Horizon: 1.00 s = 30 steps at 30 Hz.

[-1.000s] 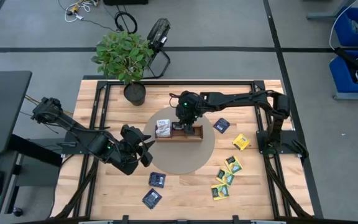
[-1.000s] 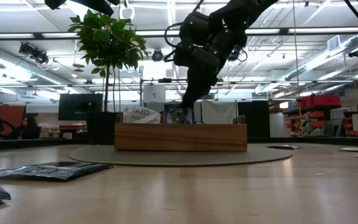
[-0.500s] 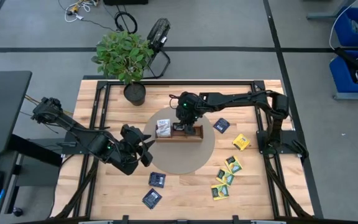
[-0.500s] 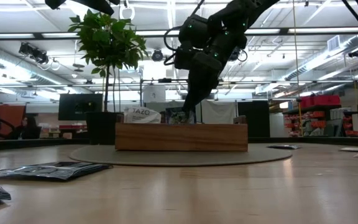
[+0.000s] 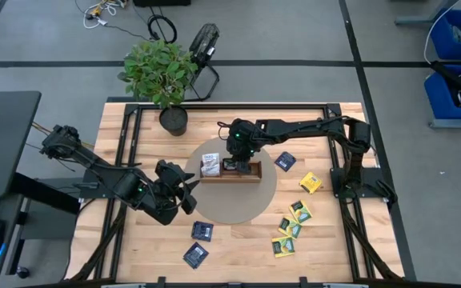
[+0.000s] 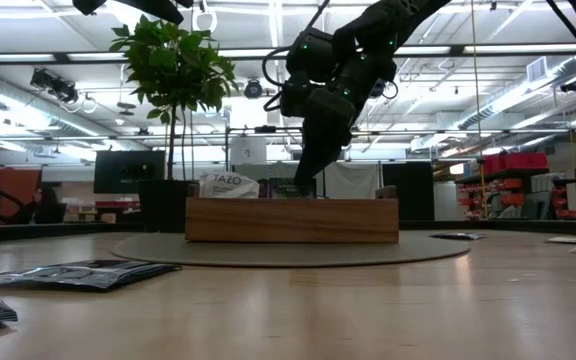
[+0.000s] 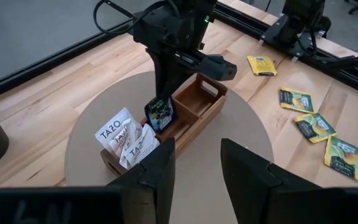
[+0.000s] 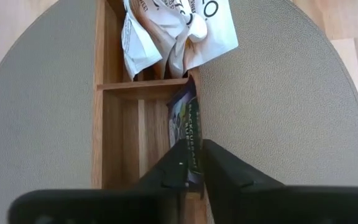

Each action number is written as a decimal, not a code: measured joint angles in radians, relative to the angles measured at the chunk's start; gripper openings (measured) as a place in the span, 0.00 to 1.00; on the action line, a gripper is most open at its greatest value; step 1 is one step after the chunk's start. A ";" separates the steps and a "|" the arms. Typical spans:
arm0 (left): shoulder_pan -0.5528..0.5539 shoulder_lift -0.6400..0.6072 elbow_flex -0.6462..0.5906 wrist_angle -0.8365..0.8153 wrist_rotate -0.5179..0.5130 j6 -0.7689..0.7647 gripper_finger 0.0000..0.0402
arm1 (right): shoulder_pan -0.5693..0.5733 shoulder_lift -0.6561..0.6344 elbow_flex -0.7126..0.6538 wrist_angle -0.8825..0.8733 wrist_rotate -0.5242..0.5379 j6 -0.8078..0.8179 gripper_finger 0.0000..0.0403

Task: Pick & Place Tea
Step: Put the blue tea bag into the middle section of the wooden organizer

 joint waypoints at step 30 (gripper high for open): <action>0.000 0.000 0.000 -0.028 0.202 -0.020 0.33 | -0.004 -0.313 0.000 -0.088 0.093 0.214 0.43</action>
